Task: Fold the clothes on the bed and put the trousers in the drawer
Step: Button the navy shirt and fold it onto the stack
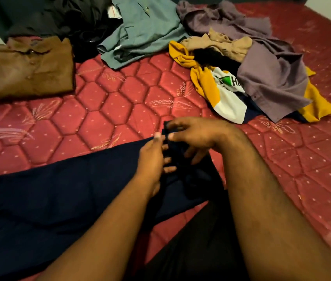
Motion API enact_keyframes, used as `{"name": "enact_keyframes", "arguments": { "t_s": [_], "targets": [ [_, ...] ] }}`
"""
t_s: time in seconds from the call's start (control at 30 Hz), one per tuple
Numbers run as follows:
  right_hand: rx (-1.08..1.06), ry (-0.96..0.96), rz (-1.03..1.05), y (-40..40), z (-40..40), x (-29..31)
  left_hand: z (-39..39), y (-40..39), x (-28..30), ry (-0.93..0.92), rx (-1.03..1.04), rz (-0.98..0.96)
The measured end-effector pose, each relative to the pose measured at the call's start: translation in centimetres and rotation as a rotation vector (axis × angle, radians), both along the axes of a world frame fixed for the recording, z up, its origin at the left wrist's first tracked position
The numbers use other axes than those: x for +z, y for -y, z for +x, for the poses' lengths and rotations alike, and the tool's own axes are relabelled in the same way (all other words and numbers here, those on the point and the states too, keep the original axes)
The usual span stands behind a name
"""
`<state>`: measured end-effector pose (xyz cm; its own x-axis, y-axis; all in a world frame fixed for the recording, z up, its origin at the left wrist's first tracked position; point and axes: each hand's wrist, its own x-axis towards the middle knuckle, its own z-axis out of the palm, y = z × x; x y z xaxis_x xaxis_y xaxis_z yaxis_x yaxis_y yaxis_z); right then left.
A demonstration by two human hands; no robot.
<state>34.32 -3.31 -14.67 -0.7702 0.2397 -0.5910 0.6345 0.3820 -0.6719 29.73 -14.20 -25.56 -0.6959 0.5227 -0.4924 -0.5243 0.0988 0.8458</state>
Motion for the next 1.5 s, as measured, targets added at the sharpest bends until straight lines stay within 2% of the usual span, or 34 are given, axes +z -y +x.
{"name": "enact_keyframes", "arguments": {
  "t_s": [0.03, 0.07, 0.13, 0.2, 0.27, 0.33, 0.37, 0.43, 0.63, 0.77, 0.83, 0.93, 1.07, 1.13, 1.2, 1.23, 1.3, 1.33, 1.37, 1.43, 1.5],
  "targets": [
    [0.011, -0.068, -0.134, 1.1, -0.2, 0.3, 0.0, 1.1, 0.0, 0.18, -0.008, 0.043],
    [0.009, -0.164, -0.153, 1.4, -0.4, 0.7, 0.2, 2.0, 0.1, 0.265, -0.047, 0.035],
    [-0.12, -0.365, -0.017, -0.1, -0.7, -0.1, 0.7, 2.2, 0.3, 0.262, -0.072, -0.032],
    [-0.322, -0.43, 0.174, -2.9, 0.0, -2.3, 1.1, 1.4, 0.5, 0.191, -0.042, -0.099],
    [-0.342, -0.232, 0.337, -5.1, 1.2, -4.8, 1.5, 0.5, 1.0, 0.163, -0.046, -0.148],
    [-0.256, 0.018, 0.321, -5.7, 2.1, -6.3, 2.1, -0.6, 1.7, 0.185, -0.062, -0.169],
    [-0.228, 0.07, 0.293, -5.7, 2.2, -6.6, 2.3, -1.1, 1.8, 0.175, -0.054, -0.191],
    [-0.236, 0.054, 0.26, -5.3, 2.1, -6.3, 2.6, -2.1, 1.7, 0.13, 0.001, -0.201],
    [-0.339, 0.024, 0.064, -5.1, 2.1, -5.5, 3.4, -1.5, 1.1, 0.007, 0.116, -0.036],
    [-0.188, 0.207, 0.13, -5.0, 2.0, -5.6, 3.1, 0.7, 1.4, 0.014, 0.22, 0.06],
    [-0.155, 0.203, 0.123, -4.3, 1.5, -5.9, 2.8, 1.9, 1.7, 0.065, 0.244, 0.081],
    [-0.103, 0.189, 0.106, -3.2, 0.7, -6.5, 2.4, 3.7, 1.6, 0.063, 0.271, -0.013],
    [-0.165, 0.148, 0.029, -3.1, 0.7, -7.4, 2.1, 4.6, 0.5, -0.024, 0.305, -0.116],
    [-0.192, 0.118, 0.068, -2.7, 0.6, -7.8, 1.8, 4.8, 0.1, -0.084, 0.293, -0.129],
    [-0.182, 0.089, 0.142, -2.3, 0.3, -8.2, 1.8, 5.1, 0.0, -0.222, 0.248, -0.221],
    [-0.178, 0.083, 0.161, -2.1, 0.2, -8.4, 1.9, 5.2, 0.1, -0.361, 0.196, -0.337],
    [-0.194, 0.053, 0.178, -2.1, 0.1, -8.4, 2.4, 5.3, 0.8, -0.779, 0.07, -0.715],
    [-0.22, 0.025, 0.178, -2.2, 0.0, -8.4, 2.7, 5.1, 1.2, -1.005, 0.011, -0.84],
    [-0.256, -0.017, 0.183, -2.3, -0.1, -8.2, 2.7, 4.6, 1.5, -1.165, -0.067, -0.866],
    [-0.334, -0.162, 0.22, -2.7, -0.7, -8.1, 2.1, 3.3, 1.4, -1.232, -0.326, -0.853],
    [-0.403, -0.294, 0.269, -3.2, -1.0, -8.3, 1.1, 2.5, 0.1, -1.141, -0.558, -0.901]
  ]
}}
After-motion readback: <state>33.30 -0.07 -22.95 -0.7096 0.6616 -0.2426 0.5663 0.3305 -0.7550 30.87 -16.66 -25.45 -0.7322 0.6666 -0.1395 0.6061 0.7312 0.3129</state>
